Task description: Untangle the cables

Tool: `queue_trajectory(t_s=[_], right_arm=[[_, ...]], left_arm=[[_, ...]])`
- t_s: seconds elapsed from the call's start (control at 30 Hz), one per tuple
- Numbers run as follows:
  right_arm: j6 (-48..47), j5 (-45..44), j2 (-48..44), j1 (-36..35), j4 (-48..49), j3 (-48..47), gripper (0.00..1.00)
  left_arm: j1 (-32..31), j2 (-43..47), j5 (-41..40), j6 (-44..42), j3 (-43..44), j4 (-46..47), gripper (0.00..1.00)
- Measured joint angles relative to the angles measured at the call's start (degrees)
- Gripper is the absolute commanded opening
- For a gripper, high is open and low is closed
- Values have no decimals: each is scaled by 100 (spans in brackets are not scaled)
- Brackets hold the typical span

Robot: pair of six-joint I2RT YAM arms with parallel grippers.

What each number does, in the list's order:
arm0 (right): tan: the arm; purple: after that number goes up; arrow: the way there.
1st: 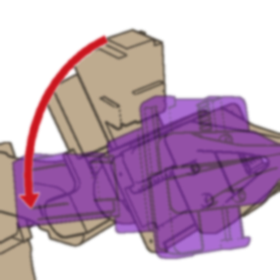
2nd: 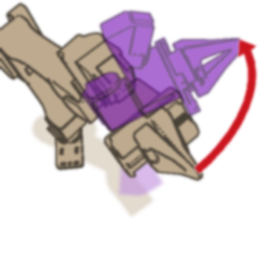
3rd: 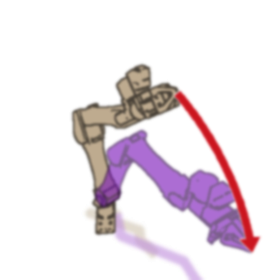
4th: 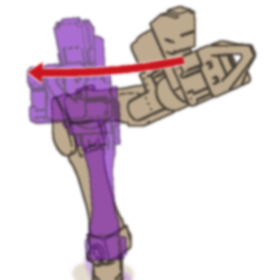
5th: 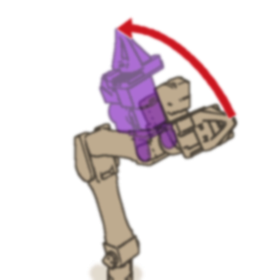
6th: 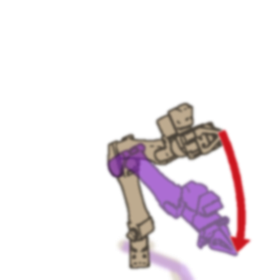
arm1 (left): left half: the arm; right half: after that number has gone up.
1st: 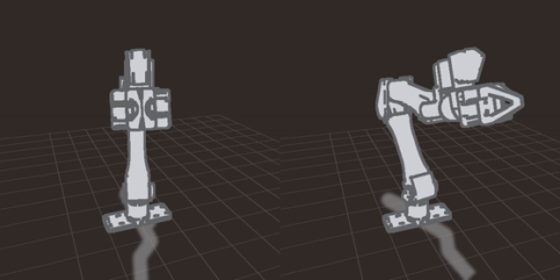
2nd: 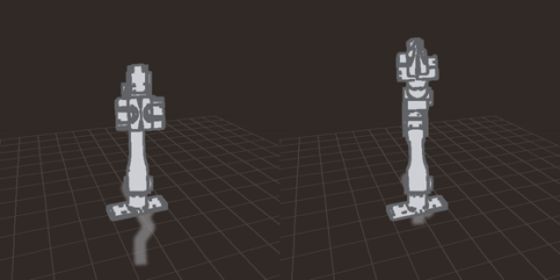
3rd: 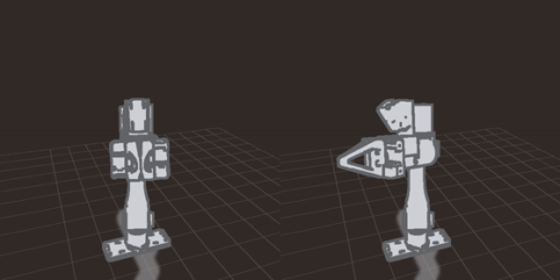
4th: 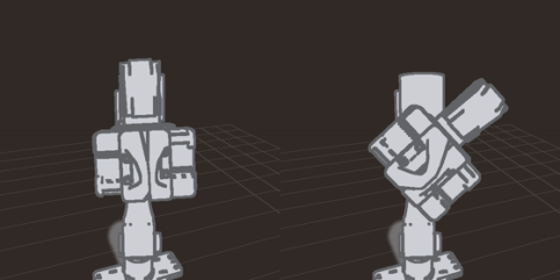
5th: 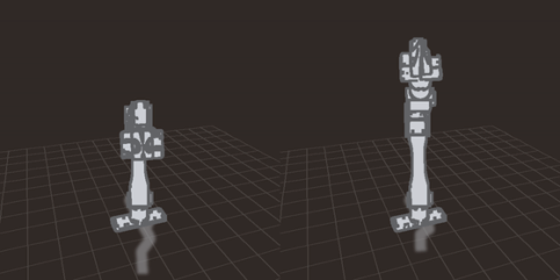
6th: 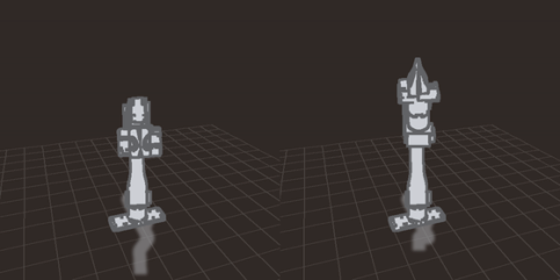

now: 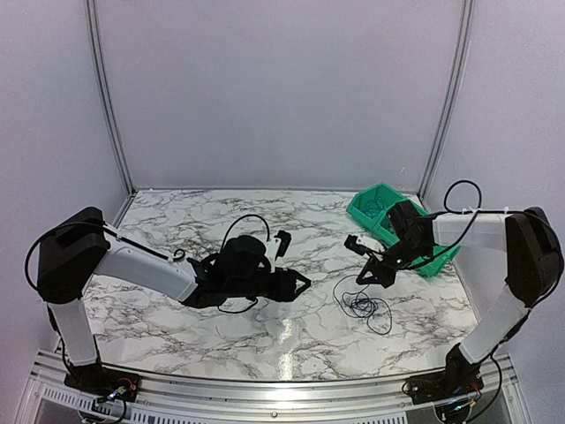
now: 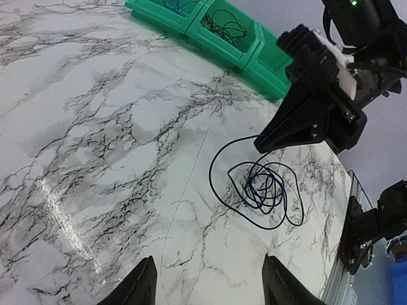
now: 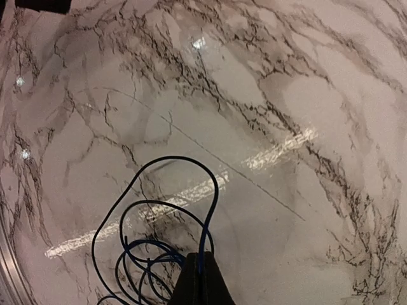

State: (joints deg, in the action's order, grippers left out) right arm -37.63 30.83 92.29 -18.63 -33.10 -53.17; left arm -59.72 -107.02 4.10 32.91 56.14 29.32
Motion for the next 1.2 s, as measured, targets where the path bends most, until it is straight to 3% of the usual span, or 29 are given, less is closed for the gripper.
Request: queue_trajectory(t_s=[0.33,0.77,1.03,1.2], right_arm=[[295,501,-229,-885,-107,-901,0],[511,1390,-393,-1296,-728,-2247,0],[444,2083,-435,-1475,-1738,-4269,0],[542,2422,-612,-1475,-1812,-5611,0]], left_arm=[[-87,-321,-334,28,501,466,57],[-52,-925,-1172,662,533,1163,26],[103,-1683,-1266,951,702,1534,14],[142,-1818,-1281,1045,627,1554,5]])
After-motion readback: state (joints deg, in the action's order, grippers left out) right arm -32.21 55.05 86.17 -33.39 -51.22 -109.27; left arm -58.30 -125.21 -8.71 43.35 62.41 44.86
